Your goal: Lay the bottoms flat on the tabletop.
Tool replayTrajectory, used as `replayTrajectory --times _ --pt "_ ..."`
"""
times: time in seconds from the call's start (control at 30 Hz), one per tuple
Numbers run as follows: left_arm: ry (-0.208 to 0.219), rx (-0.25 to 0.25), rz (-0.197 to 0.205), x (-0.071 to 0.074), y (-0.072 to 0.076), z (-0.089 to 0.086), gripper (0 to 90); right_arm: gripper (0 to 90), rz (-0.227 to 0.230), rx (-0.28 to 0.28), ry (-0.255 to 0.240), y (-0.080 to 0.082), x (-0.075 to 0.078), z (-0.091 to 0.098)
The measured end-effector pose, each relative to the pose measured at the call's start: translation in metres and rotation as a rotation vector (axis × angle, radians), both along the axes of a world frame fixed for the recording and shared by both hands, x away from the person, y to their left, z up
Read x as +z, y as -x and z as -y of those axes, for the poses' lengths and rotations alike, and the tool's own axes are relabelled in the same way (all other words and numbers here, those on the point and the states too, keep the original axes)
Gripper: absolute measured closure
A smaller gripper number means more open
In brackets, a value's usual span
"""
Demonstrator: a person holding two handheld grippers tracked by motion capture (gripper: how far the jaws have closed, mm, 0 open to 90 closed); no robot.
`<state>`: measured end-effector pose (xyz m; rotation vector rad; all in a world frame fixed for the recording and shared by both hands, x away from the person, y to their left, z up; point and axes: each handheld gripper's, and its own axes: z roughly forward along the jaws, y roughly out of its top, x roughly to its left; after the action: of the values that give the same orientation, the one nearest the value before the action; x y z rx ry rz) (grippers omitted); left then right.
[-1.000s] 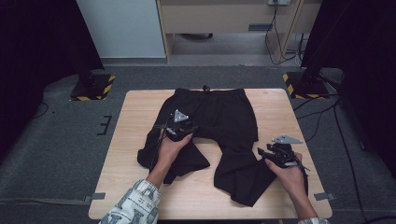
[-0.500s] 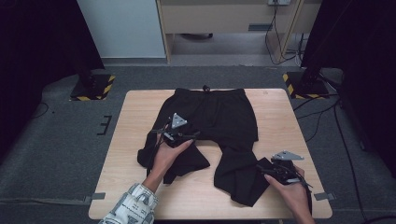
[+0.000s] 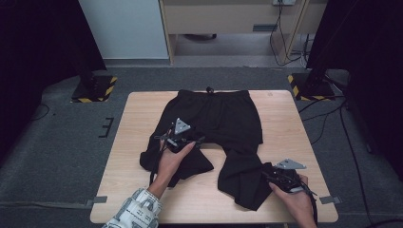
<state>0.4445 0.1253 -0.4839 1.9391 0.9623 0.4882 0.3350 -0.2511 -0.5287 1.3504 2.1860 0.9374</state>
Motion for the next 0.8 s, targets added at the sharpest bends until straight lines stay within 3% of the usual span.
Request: replayTrajectory --times 0.2,0.3,0.43,0.5,0.63,0.7,0.8 --pt "-0.047 -0.019 -0.014 -0.005 0.004 0.013 22.2 81.4 -0.013 0.025 -0.008 0.002 0.001 0.004" --pt "-0.057 -0.039 -0.012 -0.007 0.004 0.016 23.2 84.2 -0.016 0.036 -0.011 0.003 0.001 0.004" --pt "-0.103 -0.084 -0.032 -0.017 0.003 0.026 23.8 84.6 -0.017 0.043 -0.012 0.004 0.002 0.004" --pt "-0.125 -0.079 -0.03 -0.019 0.004 0.028 28.5 84.5 -0.014 0.042 -0.008 0.004 0.001 0.004" --pt "-0.153 -0.087 -0.037 -0.023 0.002 0.031 41.3 84.5 -0.016 0.051 -0.009 0.008 0.002 0.003" --pt "-0.181 -0.086 -0.025 -0.025 0.0 0.031 52.9 84.5 -0.02 0.06 -0.013 0.01 0.002 0.004" --pt "-0.169 -0.084 -0.044 -0.028 -0.006 0.028 77.4 84.4 -0.023 0.068 -0.018 0.015 0.002 0.004"
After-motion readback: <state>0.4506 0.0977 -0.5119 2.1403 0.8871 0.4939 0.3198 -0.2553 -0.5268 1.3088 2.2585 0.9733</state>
